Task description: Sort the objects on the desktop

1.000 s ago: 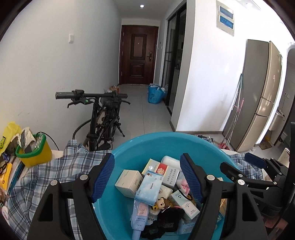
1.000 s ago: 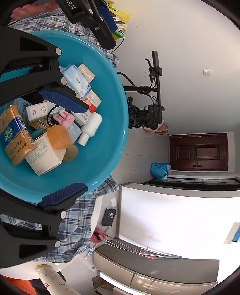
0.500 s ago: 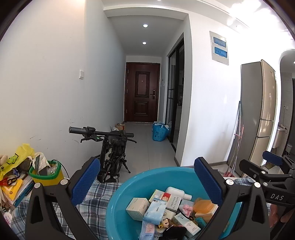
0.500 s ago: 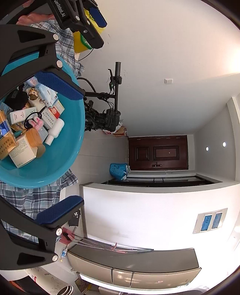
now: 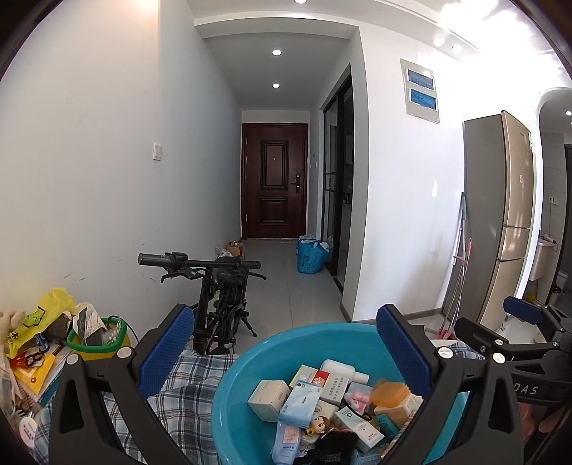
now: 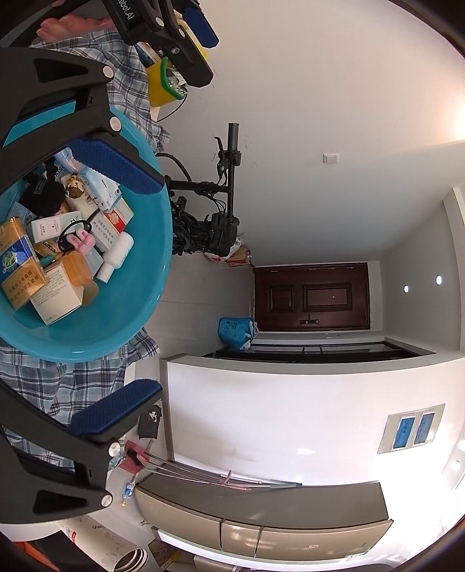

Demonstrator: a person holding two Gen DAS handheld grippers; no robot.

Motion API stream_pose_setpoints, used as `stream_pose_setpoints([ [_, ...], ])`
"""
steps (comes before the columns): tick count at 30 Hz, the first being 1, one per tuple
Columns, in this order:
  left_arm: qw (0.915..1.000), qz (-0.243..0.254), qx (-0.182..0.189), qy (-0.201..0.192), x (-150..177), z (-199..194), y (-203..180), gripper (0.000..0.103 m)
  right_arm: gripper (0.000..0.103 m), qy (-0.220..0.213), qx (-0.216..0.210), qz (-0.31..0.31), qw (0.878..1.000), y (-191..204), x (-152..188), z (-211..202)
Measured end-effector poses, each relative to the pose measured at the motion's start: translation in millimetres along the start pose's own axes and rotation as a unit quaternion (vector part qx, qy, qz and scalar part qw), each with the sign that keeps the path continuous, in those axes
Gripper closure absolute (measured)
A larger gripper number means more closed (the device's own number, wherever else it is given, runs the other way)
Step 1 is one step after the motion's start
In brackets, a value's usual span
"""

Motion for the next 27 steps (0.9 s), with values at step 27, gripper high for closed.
stream_pose_setpoints([
  [27, 0.9999, -0.005, -0.012, -0.010, 12, -140, 7, 0.000, 0.000, -0.018, -0.004, -0.036, 0.999, 25, 26, -126],
])
Point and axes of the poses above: each gripper's, at about its wrist camera, not at the fingertips, and z roughly the way its jaws point, y to its left, x to its underside, the point moved 6 cm from there along z, roughly the way its jaws point, and after that the axes turned 7 degrees about y, right-handed, at the moved point
